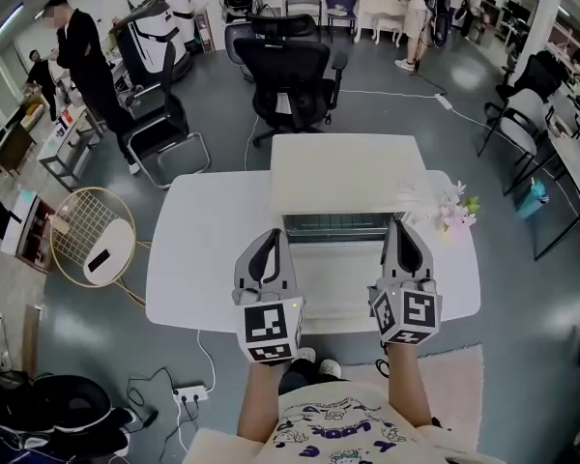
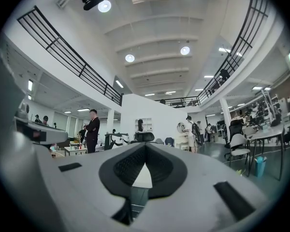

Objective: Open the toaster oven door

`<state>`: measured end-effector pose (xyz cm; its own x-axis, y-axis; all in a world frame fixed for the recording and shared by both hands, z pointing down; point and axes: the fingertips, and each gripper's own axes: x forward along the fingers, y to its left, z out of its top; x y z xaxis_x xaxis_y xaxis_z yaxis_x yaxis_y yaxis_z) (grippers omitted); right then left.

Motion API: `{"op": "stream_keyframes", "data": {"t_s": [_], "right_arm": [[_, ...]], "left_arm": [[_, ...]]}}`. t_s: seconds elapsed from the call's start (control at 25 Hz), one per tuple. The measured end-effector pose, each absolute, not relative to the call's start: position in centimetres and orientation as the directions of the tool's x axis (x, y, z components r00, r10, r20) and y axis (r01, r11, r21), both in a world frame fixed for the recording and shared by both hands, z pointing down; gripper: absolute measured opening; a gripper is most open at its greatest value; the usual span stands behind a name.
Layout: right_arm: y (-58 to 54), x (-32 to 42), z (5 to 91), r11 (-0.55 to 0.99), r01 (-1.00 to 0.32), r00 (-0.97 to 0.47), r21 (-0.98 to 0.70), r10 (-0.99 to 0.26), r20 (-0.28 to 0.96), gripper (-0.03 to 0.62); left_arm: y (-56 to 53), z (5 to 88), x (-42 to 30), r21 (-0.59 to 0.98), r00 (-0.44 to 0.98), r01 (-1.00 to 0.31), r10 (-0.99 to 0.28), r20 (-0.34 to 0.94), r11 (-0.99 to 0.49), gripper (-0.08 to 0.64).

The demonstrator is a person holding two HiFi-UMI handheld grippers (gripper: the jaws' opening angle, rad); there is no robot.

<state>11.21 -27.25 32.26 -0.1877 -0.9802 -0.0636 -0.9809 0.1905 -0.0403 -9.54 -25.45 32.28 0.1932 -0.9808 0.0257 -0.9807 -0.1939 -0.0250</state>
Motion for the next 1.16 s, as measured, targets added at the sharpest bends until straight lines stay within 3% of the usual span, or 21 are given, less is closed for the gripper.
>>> {"op": "stream_keyframes", "data": {"t_s": [1.16], "right_arm": [[-27.98,11.61,33.19,0.182,-0.983,-0.18,-0.028,-0.983,-0.043,-0.002]], "left_arm": [[-26.31,33.08,-9.48,-0.023,0.194,-0.981,-0.98,0.035,-0.195,0.005]]}}
